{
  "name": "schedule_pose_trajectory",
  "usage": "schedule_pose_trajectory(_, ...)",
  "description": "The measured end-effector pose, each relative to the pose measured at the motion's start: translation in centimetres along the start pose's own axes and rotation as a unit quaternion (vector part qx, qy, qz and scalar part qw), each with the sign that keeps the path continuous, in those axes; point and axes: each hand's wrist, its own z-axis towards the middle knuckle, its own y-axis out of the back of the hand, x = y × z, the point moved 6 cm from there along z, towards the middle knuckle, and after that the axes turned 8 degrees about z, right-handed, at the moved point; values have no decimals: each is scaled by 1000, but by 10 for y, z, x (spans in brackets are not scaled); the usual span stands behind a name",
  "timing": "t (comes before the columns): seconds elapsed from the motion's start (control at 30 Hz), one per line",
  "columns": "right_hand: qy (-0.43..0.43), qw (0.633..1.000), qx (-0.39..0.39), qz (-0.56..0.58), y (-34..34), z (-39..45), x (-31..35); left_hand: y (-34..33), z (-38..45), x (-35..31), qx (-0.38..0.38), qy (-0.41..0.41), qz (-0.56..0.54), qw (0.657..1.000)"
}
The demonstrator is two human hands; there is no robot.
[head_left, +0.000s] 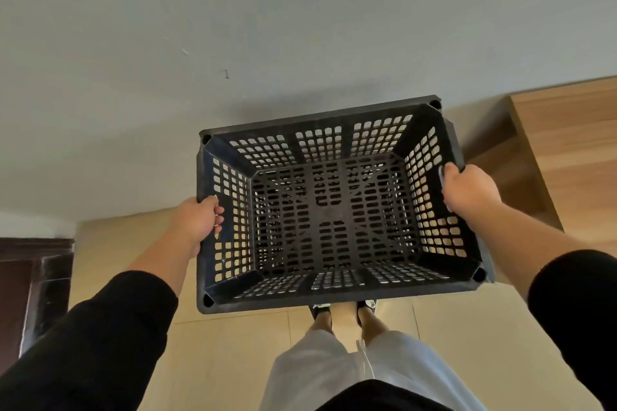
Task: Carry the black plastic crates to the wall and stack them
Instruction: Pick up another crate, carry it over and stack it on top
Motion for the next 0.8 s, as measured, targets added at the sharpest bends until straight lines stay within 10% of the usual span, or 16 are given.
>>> schedule_pose_trajectory(0.8,-8,997,-15,-74,-20,9,-3,-10,16,23,-17,-20,28,999)
